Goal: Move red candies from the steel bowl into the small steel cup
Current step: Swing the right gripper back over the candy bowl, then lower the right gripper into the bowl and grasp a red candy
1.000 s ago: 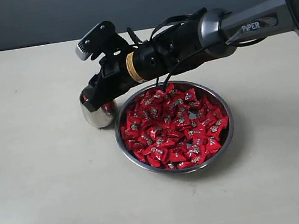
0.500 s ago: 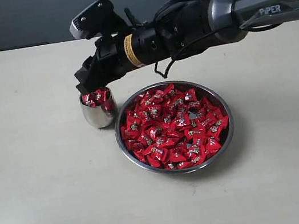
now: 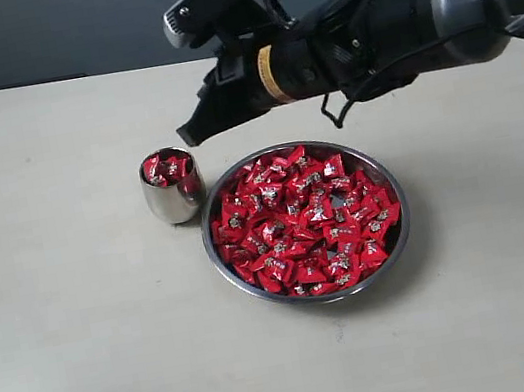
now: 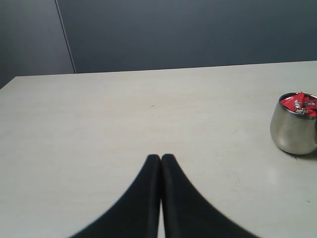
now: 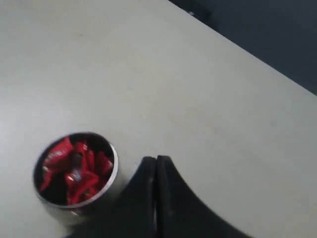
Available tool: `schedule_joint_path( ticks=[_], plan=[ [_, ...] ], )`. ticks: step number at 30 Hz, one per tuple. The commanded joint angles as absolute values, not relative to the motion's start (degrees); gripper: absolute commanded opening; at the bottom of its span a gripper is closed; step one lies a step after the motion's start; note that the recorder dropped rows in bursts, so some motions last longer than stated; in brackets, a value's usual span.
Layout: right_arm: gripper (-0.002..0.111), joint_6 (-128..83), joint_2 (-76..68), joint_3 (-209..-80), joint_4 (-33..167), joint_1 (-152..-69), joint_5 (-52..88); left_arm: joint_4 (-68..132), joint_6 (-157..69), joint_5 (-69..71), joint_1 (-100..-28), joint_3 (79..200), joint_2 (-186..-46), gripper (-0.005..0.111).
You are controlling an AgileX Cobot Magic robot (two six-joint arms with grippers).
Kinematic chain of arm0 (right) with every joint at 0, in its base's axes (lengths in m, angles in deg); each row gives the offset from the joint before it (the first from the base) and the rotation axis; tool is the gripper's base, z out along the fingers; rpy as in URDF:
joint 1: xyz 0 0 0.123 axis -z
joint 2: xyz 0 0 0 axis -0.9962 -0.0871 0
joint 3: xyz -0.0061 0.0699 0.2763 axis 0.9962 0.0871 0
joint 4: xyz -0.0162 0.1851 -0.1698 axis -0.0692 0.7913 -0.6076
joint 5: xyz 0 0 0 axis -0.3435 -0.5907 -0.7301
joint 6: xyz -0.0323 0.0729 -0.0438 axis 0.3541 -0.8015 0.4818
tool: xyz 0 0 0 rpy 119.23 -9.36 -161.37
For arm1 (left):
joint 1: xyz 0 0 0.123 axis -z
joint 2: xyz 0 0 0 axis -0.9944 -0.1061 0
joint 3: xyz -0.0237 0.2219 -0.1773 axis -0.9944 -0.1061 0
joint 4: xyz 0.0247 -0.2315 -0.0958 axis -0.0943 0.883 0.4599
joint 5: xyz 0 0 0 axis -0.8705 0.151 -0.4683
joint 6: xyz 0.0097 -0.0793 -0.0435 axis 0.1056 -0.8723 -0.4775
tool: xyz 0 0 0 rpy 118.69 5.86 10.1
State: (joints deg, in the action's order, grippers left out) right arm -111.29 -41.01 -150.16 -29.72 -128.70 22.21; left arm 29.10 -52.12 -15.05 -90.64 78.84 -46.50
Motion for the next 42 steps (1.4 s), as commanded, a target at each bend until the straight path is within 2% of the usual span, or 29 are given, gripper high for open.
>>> schedule_joint_path(
  ticks=[1,8,17,30,36,42],
  plan=[
    [0.000,-110.9,-36.3,-144.1,-31.3,-128.3,16.2,29.3,-52.2,-14.9,-90.7,78.6,-46.2,0.000],
    [0.000,-112.9,-30.1,-134.7,-32.6,-128.3,5.0,29.3,-52.2,-14.9,-90.7,78.6,-46.2,0.000],
    [0.000,-116.3,-27.7,-124.9,-33.1,-128.3,1.6,29.3,-52.2,-14.9,-90.7,78.6,-46.2,0.000],
    [-0.001,-114.9,-27.7,-123.6,-33.1,-128.3,15.3,29.3,-52.2,-14.9,-90.7,78.6,-46.2,0.000],
    [-0.001,-111.1,-27.8,-122.4,-33.1,-128.3,8.8,29.3,-52.2,-14.9,-90.7,78.6,-46.2,0.000],
    [-0.001,-109.8,-29.1,-122.3,-33.1,-128.3,13.7,29.3,-52.2,-14.9,-90.7,78.6,-46.2,0.000]
  ],
)
